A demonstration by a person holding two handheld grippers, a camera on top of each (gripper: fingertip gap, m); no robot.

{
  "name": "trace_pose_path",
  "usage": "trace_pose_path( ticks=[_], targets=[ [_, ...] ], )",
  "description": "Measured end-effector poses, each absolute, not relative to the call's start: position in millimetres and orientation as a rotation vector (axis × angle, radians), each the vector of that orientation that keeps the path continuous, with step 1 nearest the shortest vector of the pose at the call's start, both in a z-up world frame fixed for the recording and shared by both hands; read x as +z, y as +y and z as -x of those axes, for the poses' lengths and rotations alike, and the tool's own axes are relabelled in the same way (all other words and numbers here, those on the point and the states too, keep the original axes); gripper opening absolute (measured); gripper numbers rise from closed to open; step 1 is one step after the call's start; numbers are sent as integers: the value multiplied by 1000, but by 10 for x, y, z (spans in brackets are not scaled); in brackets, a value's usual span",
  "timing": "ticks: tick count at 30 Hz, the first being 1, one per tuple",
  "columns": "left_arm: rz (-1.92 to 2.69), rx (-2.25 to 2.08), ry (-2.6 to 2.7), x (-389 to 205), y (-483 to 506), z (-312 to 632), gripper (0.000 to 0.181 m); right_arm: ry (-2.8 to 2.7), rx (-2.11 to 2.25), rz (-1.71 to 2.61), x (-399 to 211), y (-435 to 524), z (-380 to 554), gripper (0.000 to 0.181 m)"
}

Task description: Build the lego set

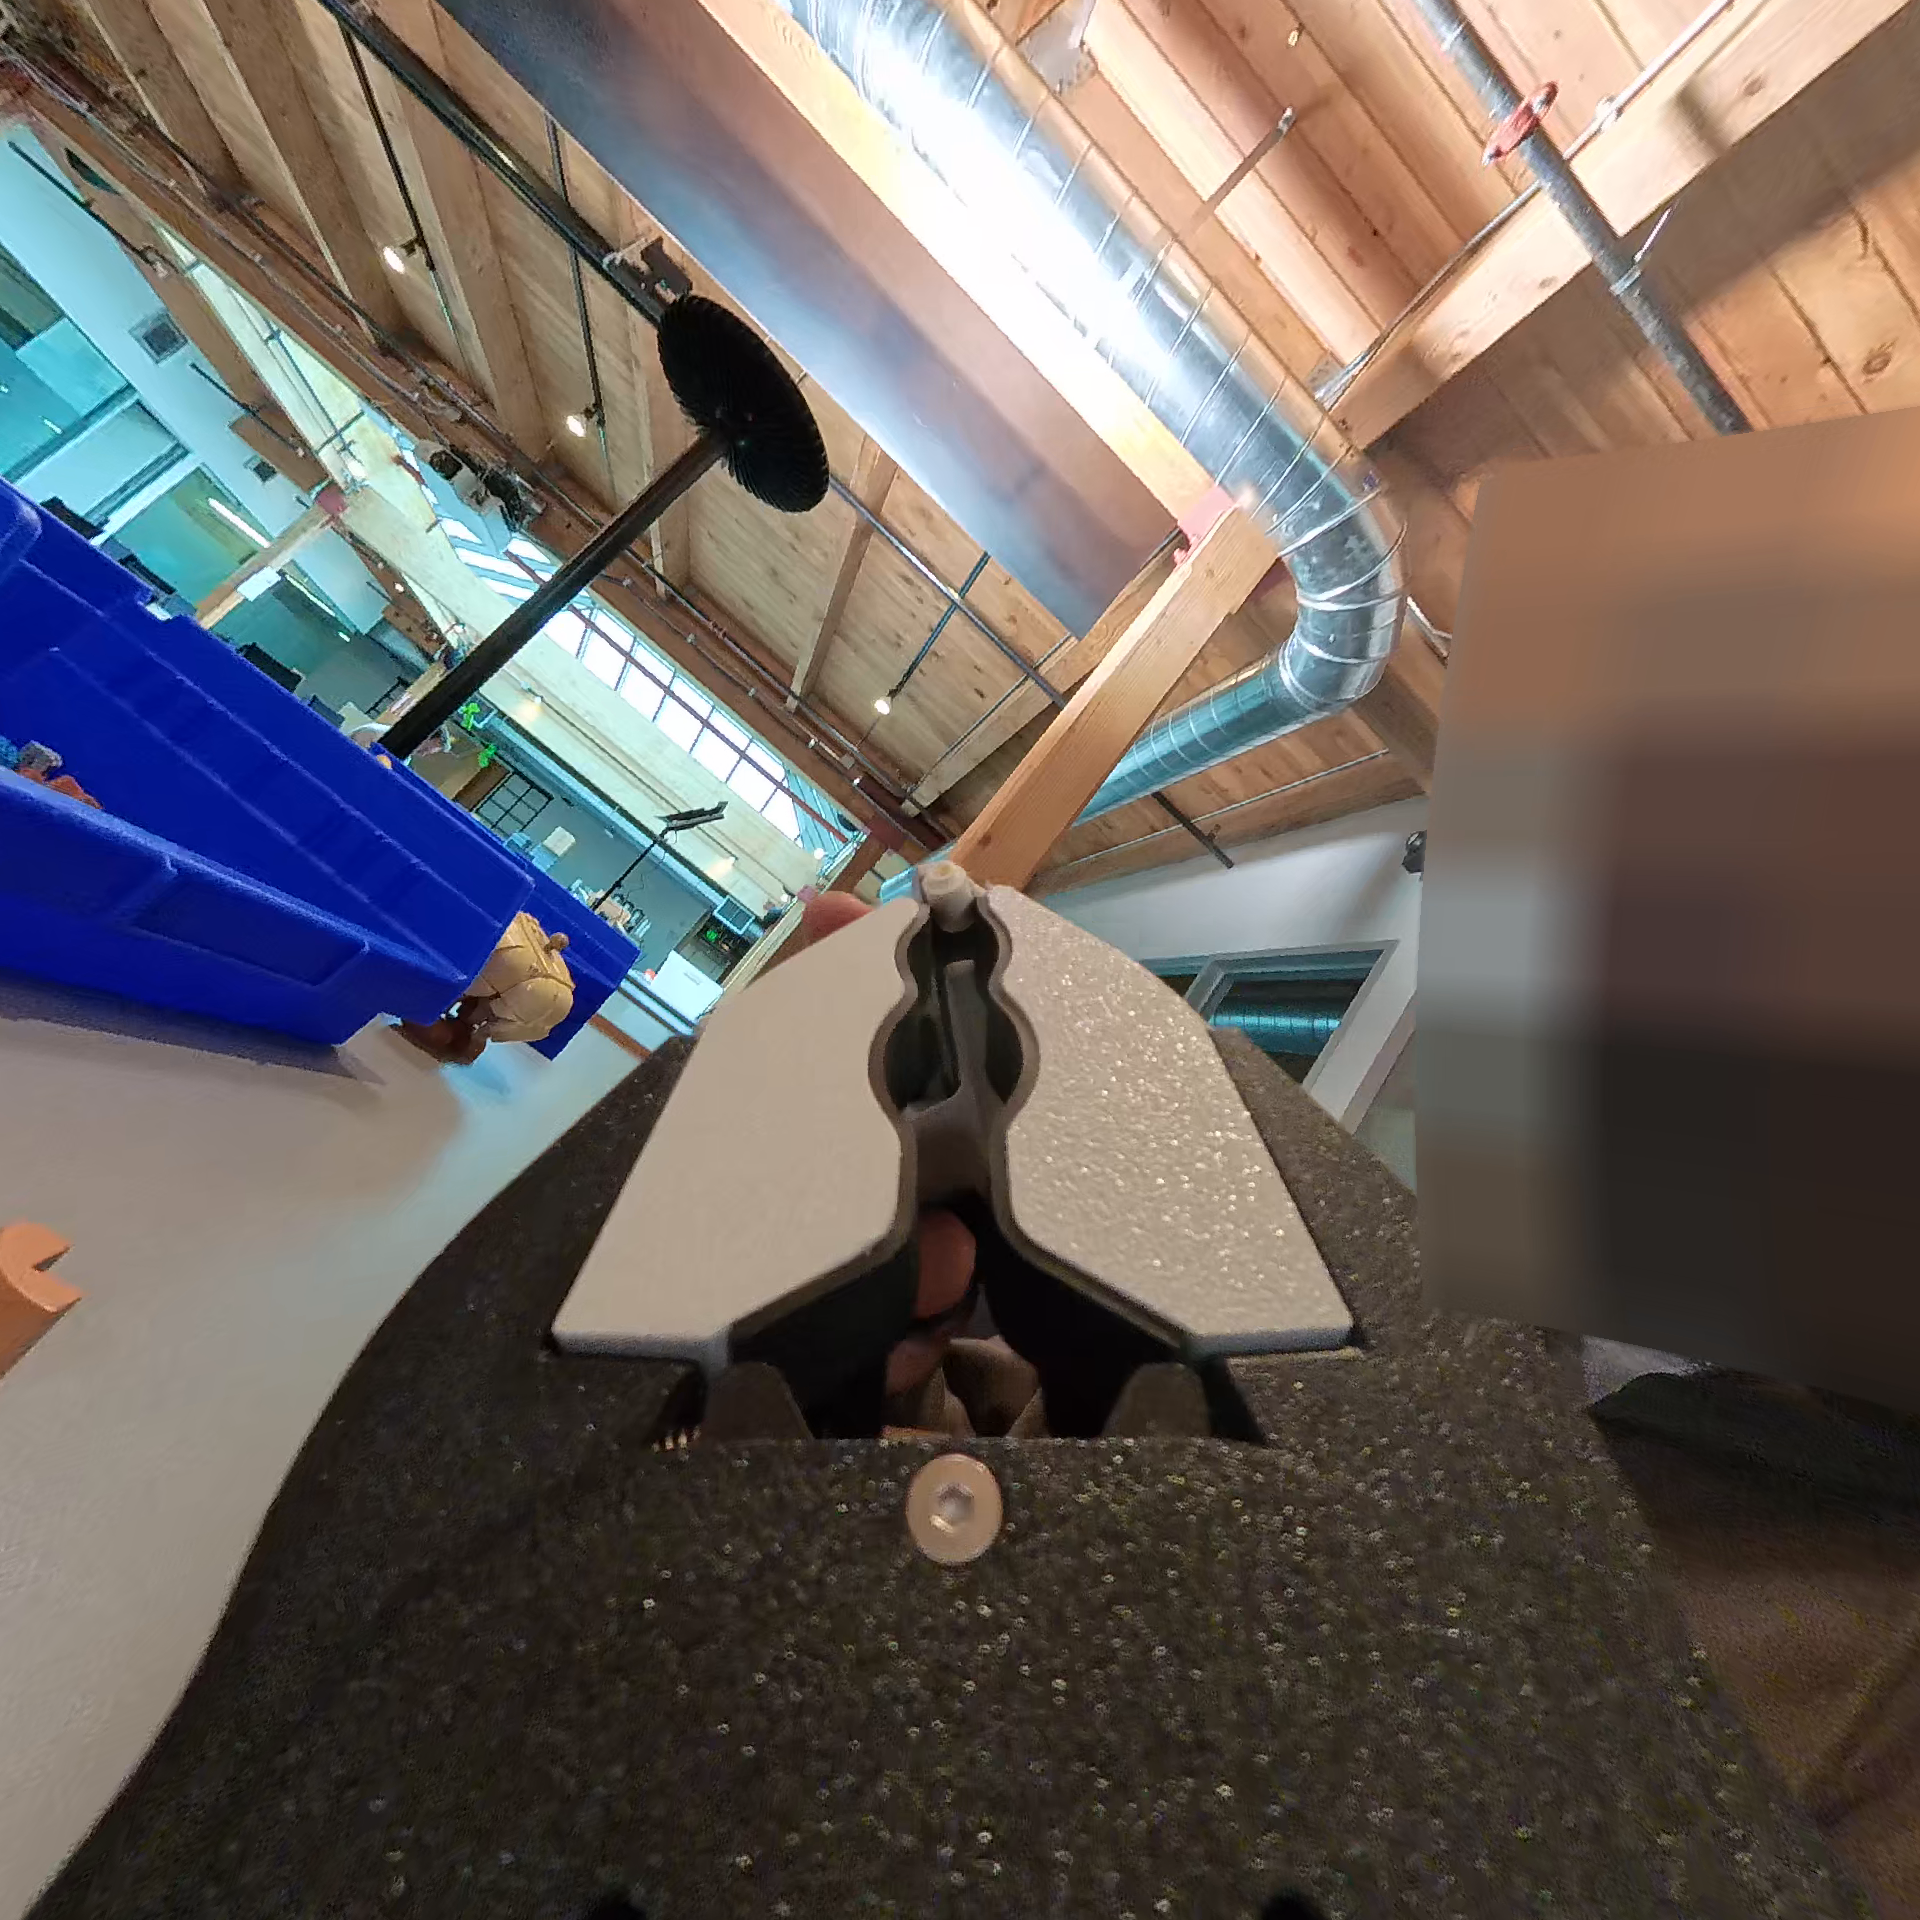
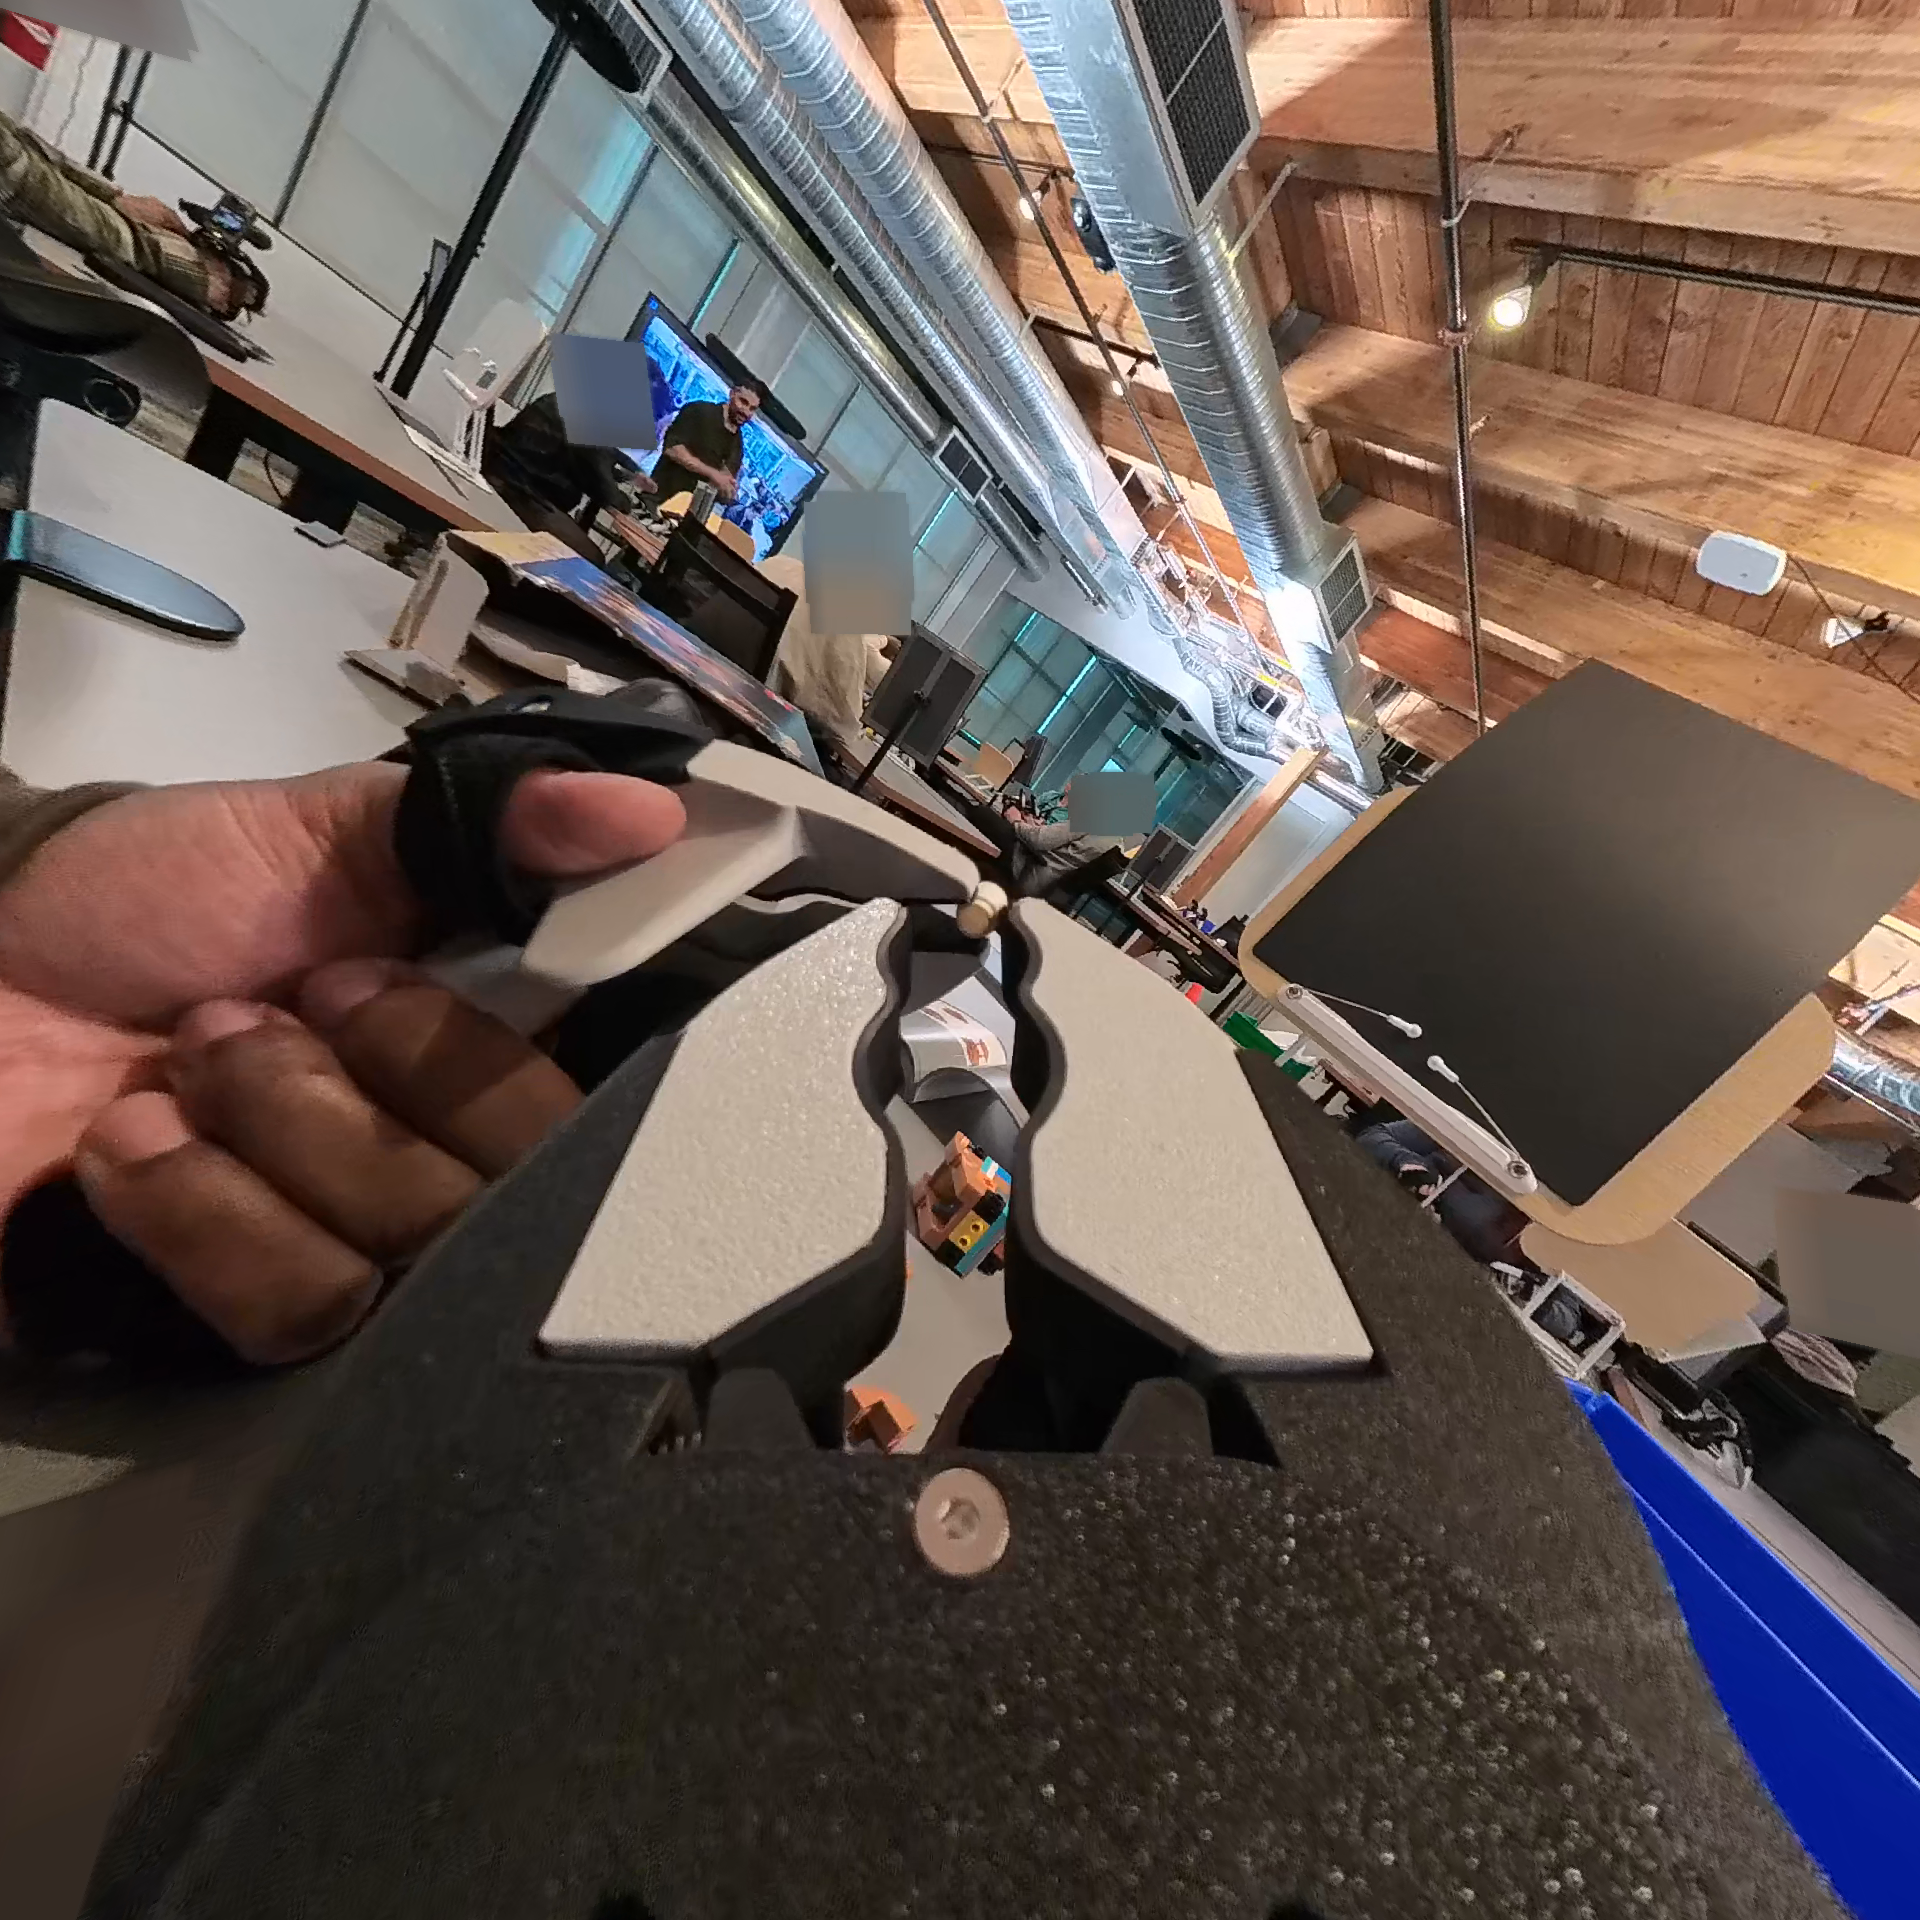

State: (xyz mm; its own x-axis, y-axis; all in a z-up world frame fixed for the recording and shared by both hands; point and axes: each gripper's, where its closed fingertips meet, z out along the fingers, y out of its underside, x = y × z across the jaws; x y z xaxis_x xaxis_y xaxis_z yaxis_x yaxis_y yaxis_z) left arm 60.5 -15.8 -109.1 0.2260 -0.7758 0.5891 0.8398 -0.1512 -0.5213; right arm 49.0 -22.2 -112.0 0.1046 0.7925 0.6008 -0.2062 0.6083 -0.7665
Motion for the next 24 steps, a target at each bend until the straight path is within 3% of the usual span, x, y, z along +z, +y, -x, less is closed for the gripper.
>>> trace_pose_path(
  ticks=[14, 24],
  targets=[
    [1166, -1309, 30, -1170, -191, -708, 7, -1331, 810, 528, -1163, -224, -580, 7],
    [1380, -868, 66, -1330, -97, -459, 8, -1333, 790, 560, -1176, 37, -779, 7]
  ],
)
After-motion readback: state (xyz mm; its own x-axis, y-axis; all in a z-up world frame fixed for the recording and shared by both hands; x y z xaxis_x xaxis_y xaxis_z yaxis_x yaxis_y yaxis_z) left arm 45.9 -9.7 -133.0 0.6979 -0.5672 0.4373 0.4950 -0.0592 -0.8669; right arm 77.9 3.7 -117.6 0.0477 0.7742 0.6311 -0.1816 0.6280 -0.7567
